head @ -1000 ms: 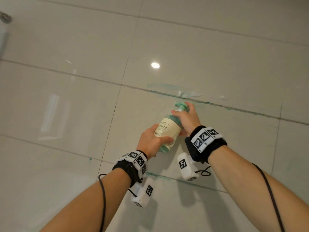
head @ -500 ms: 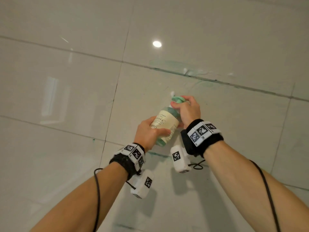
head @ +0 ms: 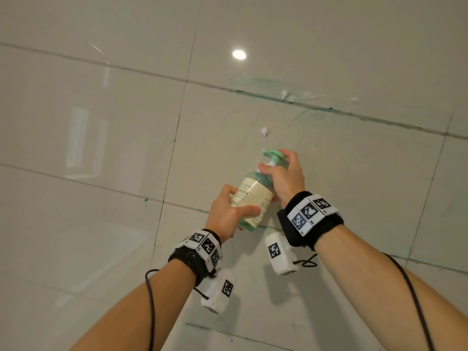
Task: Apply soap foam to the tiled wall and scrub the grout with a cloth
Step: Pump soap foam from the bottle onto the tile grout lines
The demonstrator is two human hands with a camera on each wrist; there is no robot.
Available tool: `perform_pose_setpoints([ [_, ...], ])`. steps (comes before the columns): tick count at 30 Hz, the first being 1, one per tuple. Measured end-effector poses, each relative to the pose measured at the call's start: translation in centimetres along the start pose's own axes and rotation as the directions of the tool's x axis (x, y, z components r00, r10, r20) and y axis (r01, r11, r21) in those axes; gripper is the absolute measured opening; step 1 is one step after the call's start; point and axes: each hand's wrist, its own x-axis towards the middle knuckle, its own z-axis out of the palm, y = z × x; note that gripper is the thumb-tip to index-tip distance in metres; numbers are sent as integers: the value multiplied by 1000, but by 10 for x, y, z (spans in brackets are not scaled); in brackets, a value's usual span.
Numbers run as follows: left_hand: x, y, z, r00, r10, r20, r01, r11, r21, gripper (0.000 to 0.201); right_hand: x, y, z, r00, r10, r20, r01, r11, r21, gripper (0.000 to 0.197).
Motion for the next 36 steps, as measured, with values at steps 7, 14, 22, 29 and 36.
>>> perform_pose_setpoints([
  [7,3,2,-4,1000,8,-21,-8,1000,10,46,2,3,2,999,-15,-42,16,1000,20,34],
  [14,-6,-13,-7,1000,0,-10,0,999,33,44,-11,11,5,1000,-6,-10,6,999,-31,38],
  [22,-23,-34,-1,998,-52,39,53,999,-13,51,-30,33,-7,994,93,54,-93,996,4,51],
  [29,-29,-54,2,996,-70,51,71,997,-24,47,-39,50,-14,995,95,23,-96,994,44,43],
  [36,-33,-63,-6,996,-74,56,74,997,-2,42,-47,65,-9,996,91,-21,-89,993,80,37],
])
